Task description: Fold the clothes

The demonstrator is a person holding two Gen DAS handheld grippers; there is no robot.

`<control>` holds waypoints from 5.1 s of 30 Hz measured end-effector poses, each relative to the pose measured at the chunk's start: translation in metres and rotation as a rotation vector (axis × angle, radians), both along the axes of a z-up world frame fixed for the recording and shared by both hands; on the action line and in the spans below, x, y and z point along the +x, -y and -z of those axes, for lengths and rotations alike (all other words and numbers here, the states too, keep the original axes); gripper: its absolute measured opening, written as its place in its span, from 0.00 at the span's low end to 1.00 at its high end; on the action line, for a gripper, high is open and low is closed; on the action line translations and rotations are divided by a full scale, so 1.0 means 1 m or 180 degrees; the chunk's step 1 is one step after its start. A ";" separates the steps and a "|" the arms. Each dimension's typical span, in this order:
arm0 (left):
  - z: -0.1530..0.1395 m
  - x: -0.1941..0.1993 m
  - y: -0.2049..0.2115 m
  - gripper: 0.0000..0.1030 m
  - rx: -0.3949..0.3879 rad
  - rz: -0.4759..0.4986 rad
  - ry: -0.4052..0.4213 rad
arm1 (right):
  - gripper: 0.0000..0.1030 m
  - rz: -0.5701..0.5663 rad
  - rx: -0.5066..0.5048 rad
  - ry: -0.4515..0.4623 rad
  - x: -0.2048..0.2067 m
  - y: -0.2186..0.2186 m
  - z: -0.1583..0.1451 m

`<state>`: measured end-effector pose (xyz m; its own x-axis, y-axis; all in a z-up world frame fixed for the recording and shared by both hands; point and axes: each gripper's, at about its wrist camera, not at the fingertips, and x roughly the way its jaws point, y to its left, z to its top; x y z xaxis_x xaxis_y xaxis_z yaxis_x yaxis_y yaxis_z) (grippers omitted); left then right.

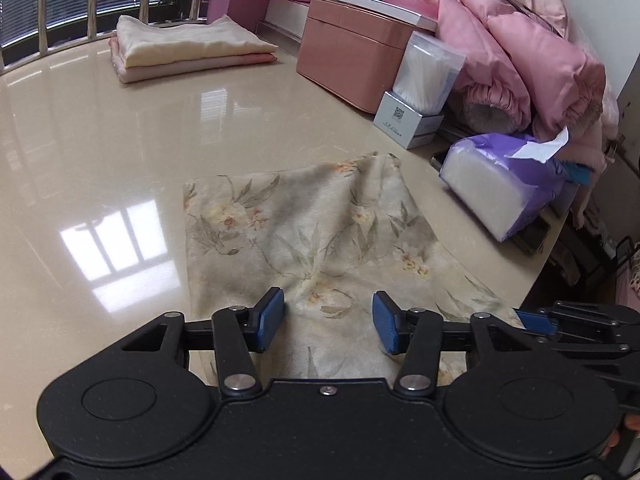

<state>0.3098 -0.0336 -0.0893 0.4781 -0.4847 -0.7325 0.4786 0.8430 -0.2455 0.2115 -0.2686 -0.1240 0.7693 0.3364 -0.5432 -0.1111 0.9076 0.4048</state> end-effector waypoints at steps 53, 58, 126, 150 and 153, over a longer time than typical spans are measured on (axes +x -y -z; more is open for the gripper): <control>0.000 0.114 -0.031 0.43 0.0004 0.0241 -0.0166 | 0.28 -0.0145 0.2580 -0.0490 0.003 0.058 0.067; 0.003 0.112 -0.029 0.13 -0.0073 0.0238 -0.0218 | 0.23 -0.0098 0.2512 -0.0490 0.006 0.053 0.062; -0.098 0.496 0.013 0.05 0.1000 -0.1217 0.0581 | 0.05 0.1022 0.0453 -0.0644 0.483 -0.022 -0.070; -0.151 0.328 -0.055 0.98 0.0007 -0.1338 0.1125 | 0.97 0.0488 0.0088 0.0450 0.372 -0.045 -0.149; -0.183 0.265 -0.060 1.00 0.0175 -0.1379 0.1309 | 1.00 0.0477 0.0064 0.0522 0.320 -0.044 -0.175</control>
<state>0.5747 0.0268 0.0937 0.8732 -0.1489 -0.4640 0.1349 0.9888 -0.0635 0.5316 -0.2244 0.0508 0.8889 0.2213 -0.4010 -0.0416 0.9109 0.4106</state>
